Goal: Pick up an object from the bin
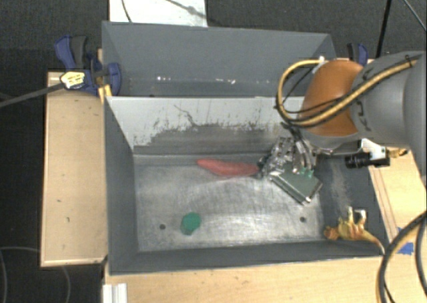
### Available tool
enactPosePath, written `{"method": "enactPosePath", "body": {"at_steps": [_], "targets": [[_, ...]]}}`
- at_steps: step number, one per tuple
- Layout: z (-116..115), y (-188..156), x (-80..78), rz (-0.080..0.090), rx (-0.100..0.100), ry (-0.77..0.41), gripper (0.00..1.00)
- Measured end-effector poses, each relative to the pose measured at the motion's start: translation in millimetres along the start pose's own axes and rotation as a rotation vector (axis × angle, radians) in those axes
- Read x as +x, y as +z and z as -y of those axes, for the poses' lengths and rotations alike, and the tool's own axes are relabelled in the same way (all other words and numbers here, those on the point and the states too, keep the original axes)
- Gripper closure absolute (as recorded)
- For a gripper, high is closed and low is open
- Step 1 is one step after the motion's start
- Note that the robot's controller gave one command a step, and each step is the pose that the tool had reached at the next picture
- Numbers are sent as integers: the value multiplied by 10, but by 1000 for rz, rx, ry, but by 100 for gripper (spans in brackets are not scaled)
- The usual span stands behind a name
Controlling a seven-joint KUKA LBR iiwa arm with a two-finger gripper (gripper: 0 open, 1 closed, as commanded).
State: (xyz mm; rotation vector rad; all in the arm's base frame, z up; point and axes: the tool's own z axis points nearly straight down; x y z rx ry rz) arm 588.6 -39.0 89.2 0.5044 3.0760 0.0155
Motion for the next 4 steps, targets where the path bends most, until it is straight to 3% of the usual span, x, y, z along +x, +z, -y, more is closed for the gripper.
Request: {"method": "enactPosePath", "body": {"at_steps": [1,2,3,4], "targets": [[33,62,37,-9,7,-2,0],[34,63,35,-9,7,-3,0],[6,65,54,-4,7,69,0],[-196,34,105,-5,11,159,0]]}}
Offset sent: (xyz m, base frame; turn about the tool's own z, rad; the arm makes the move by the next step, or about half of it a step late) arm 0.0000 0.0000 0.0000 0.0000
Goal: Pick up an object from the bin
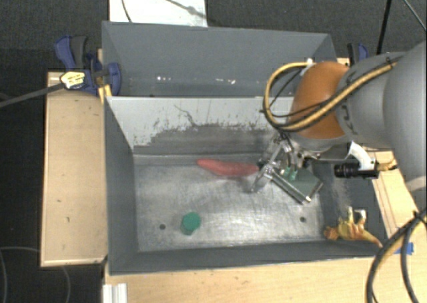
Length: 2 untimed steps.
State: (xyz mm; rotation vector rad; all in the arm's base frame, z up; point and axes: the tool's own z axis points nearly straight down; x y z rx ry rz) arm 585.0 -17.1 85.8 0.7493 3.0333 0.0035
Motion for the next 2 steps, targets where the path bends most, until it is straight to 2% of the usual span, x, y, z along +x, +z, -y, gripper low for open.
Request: {"method": "enactPosePath", "body": {"at_steps": [1,2], "targets": [[-156,9,181,-13,5,-28,100],[-156,9,181,-13,5,-29,100]]}}
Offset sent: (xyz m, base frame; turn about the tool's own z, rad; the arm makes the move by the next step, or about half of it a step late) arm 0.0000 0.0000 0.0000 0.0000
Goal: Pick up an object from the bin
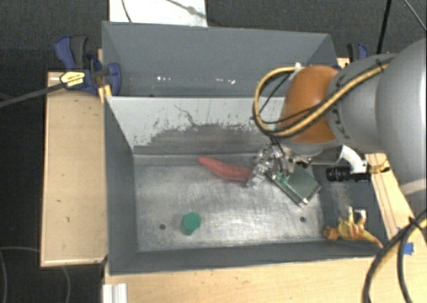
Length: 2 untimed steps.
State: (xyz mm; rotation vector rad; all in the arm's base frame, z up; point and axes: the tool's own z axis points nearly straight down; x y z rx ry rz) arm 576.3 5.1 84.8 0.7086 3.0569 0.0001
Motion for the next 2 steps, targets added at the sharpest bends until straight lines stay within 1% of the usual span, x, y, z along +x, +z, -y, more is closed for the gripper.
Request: {"method": "enactPosePath", "body": {"at_steps": [1,2], "targets": [[114,-1163,-228,-1,0,-26,100],[115,-1161,-227,-1,0,-26,0]]}}
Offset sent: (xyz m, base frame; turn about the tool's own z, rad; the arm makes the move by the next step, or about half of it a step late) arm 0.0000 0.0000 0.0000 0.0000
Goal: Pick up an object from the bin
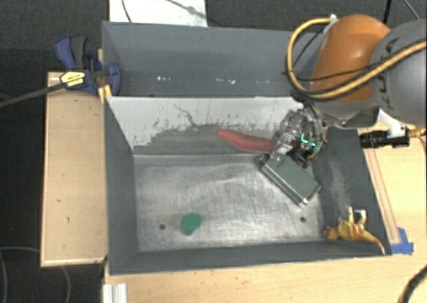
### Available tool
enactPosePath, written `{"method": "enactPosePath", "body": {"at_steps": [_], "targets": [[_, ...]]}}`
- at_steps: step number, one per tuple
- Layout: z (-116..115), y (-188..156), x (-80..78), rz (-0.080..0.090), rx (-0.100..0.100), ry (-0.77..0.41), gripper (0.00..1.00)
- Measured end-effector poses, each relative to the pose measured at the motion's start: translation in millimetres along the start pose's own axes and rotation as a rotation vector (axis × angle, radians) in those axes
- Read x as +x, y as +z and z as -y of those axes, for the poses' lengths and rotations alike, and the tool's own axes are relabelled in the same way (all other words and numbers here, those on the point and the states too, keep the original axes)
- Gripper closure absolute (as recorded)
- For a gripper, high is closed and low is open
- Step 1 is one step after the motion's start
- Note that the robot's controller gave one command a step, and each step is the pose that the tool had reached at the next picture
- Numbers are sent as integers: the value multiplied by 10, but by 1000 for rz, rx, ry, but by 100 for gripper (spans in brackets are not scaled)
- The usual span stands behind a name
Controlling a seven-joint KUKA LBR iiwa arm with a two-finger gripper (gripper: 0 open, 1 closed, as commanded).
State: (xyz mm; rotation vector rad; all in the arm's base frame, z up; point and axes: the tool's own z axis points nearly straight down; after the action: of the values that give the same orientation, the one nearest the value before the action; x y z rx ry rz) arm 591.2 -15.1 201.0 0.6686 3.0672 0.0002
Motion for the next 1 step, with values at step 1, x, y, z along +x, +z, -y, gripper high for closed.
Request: {"method": "enactPosePath", "body": {"at_steps": [1], "targets": [[1,1,0,0,0,-2,0]]}}
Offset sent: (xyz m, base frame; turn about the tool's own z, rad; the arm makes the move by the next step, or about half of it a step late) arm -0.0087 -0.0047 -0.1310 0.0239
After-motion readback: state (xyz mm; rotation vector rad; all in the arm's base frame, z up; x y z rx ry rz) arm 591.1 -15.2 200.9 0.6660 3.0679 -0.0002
